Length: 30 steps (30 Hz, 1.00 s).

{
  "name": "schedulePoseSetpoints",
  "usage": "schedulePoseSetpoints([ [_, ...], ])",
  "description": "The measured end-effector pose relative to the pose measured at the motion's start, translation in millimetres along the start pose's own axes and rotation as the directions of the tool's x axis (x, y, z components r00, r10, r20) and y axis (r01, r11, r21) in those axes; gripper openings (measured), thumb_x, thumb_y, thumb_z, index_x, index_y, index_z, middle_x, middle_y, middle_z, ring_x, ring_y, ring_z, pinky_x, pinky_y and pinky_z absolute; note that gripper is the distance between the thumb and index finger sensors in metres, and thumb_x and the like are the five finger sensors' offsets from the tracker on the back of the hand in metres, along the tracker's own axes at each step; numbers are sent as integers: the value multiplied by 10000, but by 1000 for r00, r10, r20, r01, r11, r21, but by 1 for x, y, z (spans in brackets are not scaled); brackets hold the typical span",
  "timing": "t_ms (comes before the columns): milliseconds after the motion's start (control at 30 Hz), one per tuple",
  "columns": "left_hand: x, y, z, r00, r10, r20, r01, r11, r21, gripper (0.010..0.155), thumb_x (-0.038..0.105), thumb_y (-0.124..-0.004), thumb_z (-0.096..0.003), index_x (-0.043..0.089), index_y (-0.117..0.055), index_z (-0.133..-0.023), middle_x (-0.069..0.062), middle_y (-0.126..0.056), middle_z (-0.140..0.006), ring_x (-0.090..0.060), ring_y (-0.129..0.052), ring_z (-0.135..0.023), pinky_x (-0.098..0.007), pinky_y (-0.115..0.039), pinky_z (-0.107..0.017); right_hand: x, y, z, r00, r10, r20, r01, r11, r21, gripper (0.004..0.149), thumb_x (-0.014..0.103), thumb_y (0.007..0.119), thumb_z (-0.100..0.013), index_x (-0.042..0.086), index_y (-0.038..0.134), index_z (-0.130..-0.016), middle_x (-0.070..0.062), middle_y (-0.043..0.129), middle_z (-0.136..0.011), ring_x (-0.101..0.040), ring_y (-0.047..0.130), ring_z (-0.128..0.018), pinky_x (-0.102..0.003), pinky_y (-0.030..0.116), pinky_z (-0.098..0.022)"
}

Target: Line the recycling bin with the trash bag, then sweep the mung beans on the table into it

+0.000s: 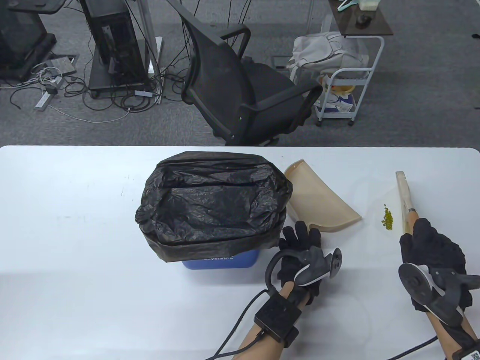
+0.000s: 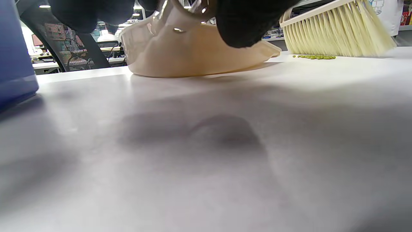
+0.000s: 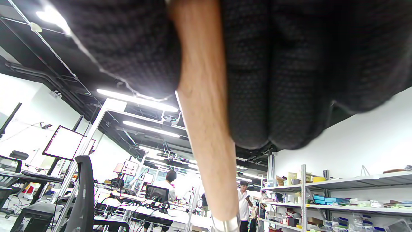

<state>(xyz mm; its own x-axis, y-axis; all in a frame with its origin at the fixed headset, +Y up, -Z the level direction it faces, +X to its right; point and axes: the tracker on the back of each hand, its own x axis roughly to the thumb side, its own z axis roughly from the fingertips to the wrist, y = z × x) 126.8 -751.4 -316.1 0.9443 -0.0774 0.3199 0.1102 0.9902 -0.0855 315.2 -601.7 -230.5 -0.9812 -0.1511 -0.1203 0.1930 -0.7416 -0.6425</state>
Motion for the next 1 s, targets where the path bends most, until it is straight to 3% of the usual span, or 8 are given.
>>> schedulePoseSetpoints([
  [233, -10, -4, 2, 1000, -9, 17, 8, 997, 75, 671, 175, -731, -522, 82, -515, -1151, -356, -360, -1179, -625, -556, -1035, -709, -620, -710, -3, -1, 1, 1000, -12, -7, 12, 1000, 7, 559, 340, 891, -430, -50, 895, -830, -252, 1058, -607, -437, 1097, -489, -589, 901, -364],
  [400, -21, -4, 10, 997, 32, 64, -39, 993, 109, 689, 143, -760, -502, 77, -512, -1142, -356, -404, -1166, -600, -646, -1004, -687, -673, -684, -5, -2, 2, 1000, -17, -10, 17, 1000, 6, 561, 343, 890, -430, -50, 896, -830, -252, 1058, -607, -436, 1097, -489, -589, 901, -364],
  [633, -35, 1, 31, 985, 119, 121, -130, 987, 91, 768, 178, -823, -487, 87, -456, -1155, -366, -424, -1161, -562, -751, -964, -650, -728, -658, -7, -6, 8, 1000, -22, 5, 22, 1000, 8, 559, 351, 892, -429, -39, 901, -829, -242, 1061, -607, -431, 1097, -492, -584, 903, -367],
  [833, -42, -5, 31, 989, 118, 91, -126, 988, 91, 893, 394, -879, -479, 154, -377, -1178, -378, -423, -1170, -631, -698, -970, -688, -702, -657, -8, -9, 10, 1000, -24, 7, 24, 1000, 8, 561, 354, 895, -427, -41, 904, -825, -241, 1064, -601, -428, 1100, -487, -584, 903, -364],
  [933, -43, -12, 25, 989, 136, 66, -140, 988, 61, 857, 361, -857, -493, 178, -370, -1174, -360, -456, -1170, -618, -714, -971, -683, -710, -660, -8, -10, 9, 1000, -24, 6, 24, 1000, 11, 561, 357, 896, -427, -40, 905, -824, -240, 1065, -600, -426, 1102, -482, -582, 905, -362],
  [1000, -44, -13, 25, 986, 157, 61, -161, 984, 73, 781, 262, -817, -512, 183, -398, -1165, -340, -490, -1165, -588, -749, -966, -663, -729, -661, -9, -10, 9, 1000, -28, 3, 28, 1000, 13, 566, 359, 896, -427, -45, 906, -822, -238, 1067, -597, -425, 1103, -479, -582, 905, -360],
])
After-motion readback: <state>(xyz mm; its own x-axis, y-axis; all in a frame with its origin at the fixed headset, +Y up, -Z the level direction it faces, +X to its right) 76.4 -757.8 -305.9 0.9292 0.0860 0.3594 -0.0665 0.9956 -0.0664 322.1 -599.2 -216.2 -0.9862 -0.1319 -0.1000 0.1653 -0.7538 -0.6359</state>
